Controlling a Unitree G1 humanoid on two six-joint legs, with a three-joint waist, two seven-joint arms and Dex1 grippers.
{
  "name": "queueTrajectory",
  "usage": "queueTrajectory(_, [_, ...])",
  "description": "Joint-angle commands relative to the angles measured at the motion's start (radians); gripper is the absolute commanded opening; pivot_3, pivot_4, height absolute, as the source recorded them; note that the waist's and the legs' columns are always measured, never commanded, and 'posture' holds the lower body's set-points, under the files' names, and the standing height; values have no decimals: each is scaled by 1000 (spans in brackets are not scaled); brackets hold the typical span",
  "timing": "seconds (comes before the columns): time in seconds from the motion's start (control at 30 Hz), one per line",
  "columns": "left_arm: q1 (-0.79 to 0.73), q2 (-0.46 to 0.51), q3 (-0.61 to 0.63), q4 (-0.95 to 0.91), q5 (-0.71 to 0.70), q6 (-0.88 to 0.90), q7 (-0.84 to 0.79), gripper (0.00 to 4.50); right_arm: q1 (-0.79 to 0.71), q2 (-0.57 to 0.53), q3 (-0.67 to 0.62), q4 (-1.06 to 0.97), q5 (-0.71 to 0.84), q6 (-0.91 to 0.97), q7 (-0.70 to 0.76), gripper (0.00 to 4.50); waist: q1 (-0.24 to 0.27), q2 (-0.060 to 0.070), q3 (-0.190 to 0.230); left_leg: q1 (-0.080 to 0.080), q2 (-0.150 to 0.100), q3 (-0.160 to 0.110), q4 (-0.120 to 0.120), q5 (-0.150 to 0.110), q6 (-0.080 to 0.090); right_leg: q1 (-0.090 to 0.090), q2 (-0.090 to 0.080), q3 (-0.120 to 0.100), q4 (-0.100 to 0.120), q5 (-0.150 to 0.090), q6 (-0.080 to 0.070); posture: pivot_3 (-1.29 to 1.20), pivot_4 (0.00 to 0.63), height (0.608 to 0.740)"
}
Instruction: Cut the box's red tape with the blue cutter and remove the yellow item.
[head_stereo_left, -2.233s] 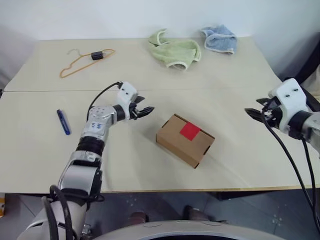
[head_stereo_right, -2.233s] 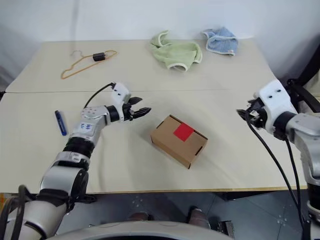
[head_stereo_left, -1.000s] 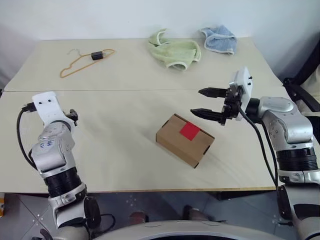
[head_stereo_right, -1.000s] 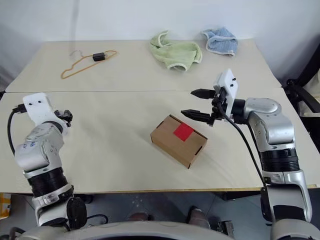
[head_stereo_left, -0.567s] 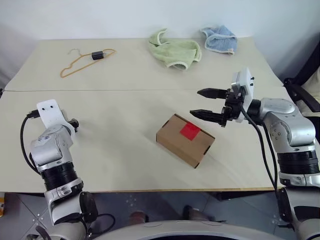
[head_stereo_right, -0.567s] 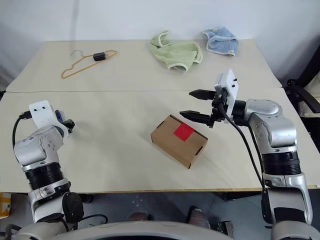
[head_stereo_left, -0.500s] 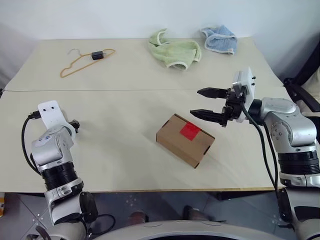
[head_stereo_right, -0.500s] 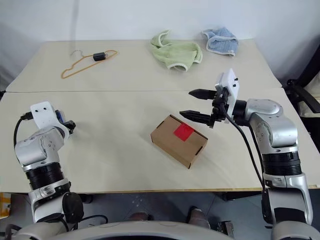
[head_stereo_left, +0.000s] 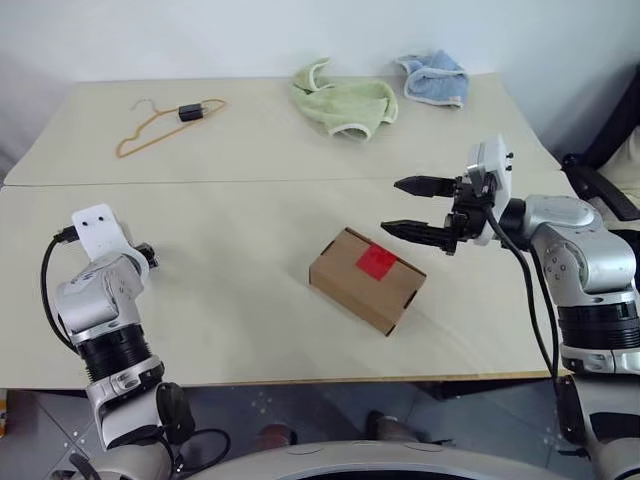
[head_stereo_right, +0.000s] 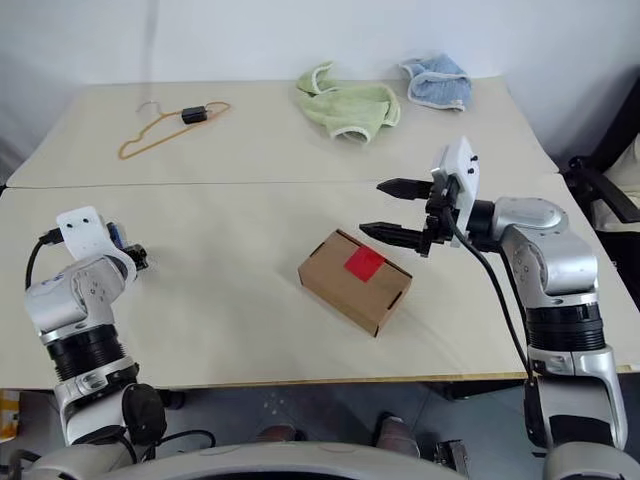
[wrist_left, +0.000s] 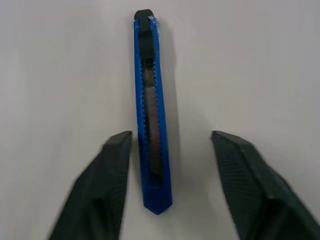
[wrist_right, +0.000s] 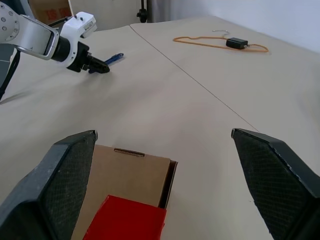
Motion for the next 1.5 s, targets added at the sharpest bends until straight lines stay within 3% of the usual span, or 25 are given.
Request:
queueTrajectory(0.03, [10,9,30,16,-3,18,11,2260,-29,-21,-17,-37,13,3,12,4500,-3,0,0,0,0,0,0,0,0,0,0,0,0,0,0,0,150,740])
queueTrajectory(0.33, [27,35,49,18,-11,39,7,2260,-36,-25,-18,-32,7,2,23,4500,-8,0,0,1,0,1,0,0,0,0,0,2,1,0,0,0,150,740])
queueTrajectory(0.53, [43,35,65,-5,-11,61,9,891,-36,-26,-19,-27,4,-2,23,4500,-19,0,0,3,0,3,0,0,0,0,0,4,2,0,0,0,150,740])
queueTrajectory(1.1, [80,38,72,-33,-62,82,-64,891,-35,-26,-22,-17,-7,-9,19,4500,-18,0,0,3,0,9,-1,-1,-1,-4,1,10,6,0,0,0,150,740])
queueTrajectory(1.17, [97,57,54,-45,-84,96,-111,891,-31,-28,-27,-23,-6,-4,17,4500,-17,0,0,3,0,10,-1,-1,0,-6,1,11,6,0,0,0,150,740])
queueTrajectory(1.27, [123,96,30,-45,-98,101,-162,418,-25,-30,-31,-26,-6,-3,13,4500,-14,0,0,1,0,11,-1,-1,0,-9,1,12,7,0,0,0,150,740])
queueTrajectory(1.4, [136,134,9,-42,-111,104,-202,410,-17,-32,-32,-33,-3,-1,8,4500,-14,0,0,1,0,13,-1,-1,0,-11,1,15,8,0,0,0,150,740])
queueTrajectory(1.5, [178,208,-103,-71,-143,69,-330,410,-9,-35,-37,-43,1,3,2,4500,-14,0,0,1,0,14,-1,-1,0,-11,1,15,9,0,0,0,150,740])
